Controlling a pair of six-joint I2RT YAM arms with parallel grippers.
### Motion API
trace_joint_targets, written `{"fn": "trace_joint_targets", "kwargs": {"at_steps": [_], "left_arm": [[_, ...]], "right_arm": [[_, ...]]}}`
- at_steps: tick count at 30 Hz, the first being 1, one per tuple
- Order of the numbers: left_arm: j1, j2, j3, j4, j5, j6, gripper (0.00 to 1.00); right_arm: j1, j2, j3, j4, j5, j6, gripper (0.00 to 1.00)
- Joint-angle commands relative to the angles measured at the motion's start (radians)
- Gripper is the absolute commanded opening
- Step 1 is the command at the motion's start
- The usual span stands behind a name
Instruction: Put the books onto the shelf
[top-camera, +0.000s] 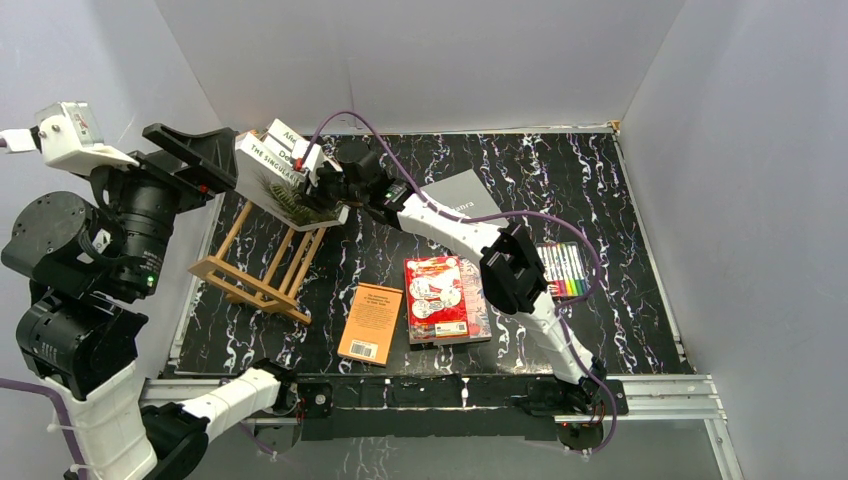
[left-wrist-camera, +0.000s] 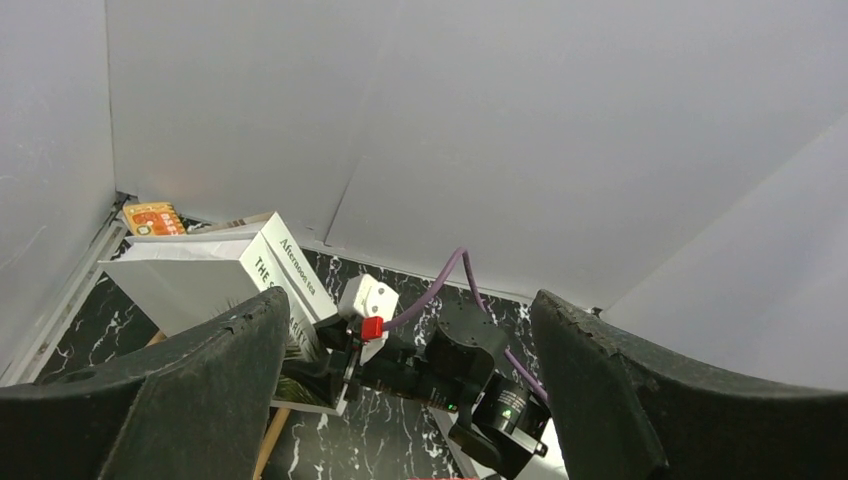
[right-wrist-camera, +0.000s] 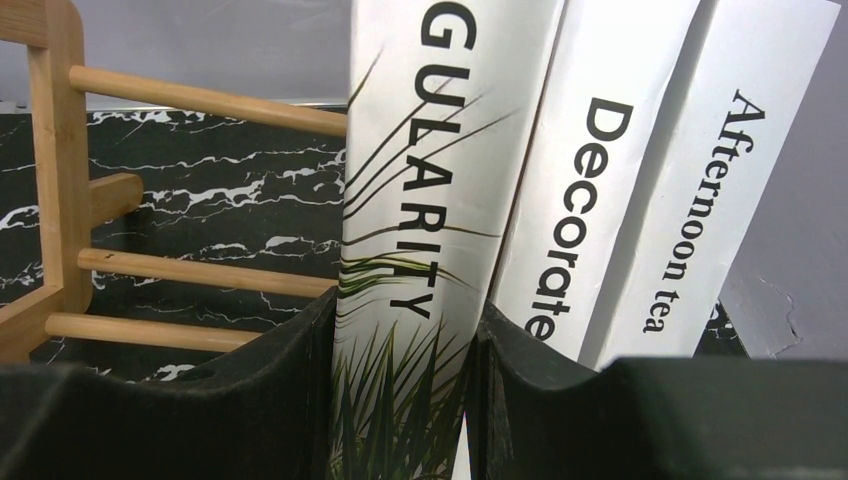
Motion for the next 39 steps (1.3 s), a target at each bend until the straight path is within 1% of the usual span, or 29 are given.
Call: {"fn": "trace_joint_targets", "kwargs": {"at_steps": [1,6,9,12,15,17,21,23,25,32,39], "left_arm": [[0.003,0.013,0.004,-0.007,0.02,-0.005,0.87],[0.003,0.015,0.004,-0.01,0.021,-0.006,0.88],[0.003,0.015,0.001,-0.011,0.021,-0.009,0.88],[0.003,0.024,-0.002,-0.025,0.031,-0.008,0.88],[0.003,0.042,0.001,-0.049,0.041,-0.009,0.88],[0.003,0.053,0.001,-0.062,0.052,-0.012,0.88],[0.003,0.063,-0.008,-0.074,0.06,-0.016,0.88],[0.003,0.065,-0.015,-0.08,0.06,-0.017,0.89],[0.002,0.068,-0.016,-0.086,0.06,-0.018,0.89],[0.003,0.068,-0.012,-0.085,0.063,-0.02,0.89],[0.003,0.077,-0.005,-0.088,0.061,-0.014,0.89]], "right_arm": [[-0.009,0.008,0.062,0.07,0.022,-0.033,0.41],[-0.01,-0.009,0.052,0.064,0.052,-0.036,0.58],[-0.01,-0.025,0.052,0.05,0.079,-0.03,0.63],[-0.01,-0.031,0.073,0.022,0.143,0.0,0.69],[-0.012,-0.036,0.083,0.002,0.167,0.016,0.7],[-0.014,-0.038,0.082,-0.005,0.175,0.02,0.68],[-0.014,-0.045,0.069,-0.007,0.163,0.028,0.58],[-0.014,-0.048,0.062,-0.006,0.15,0.03,0.57],[-0.014,-0.048,0.056,-0.008,0.143,0.03,0.58],[-0.014,-0.043,0.051,-0.012,0.099,0.037,0.63],[-0.015,-0.024,0.06,-0.01,0.108,0.04,0.67]]}}
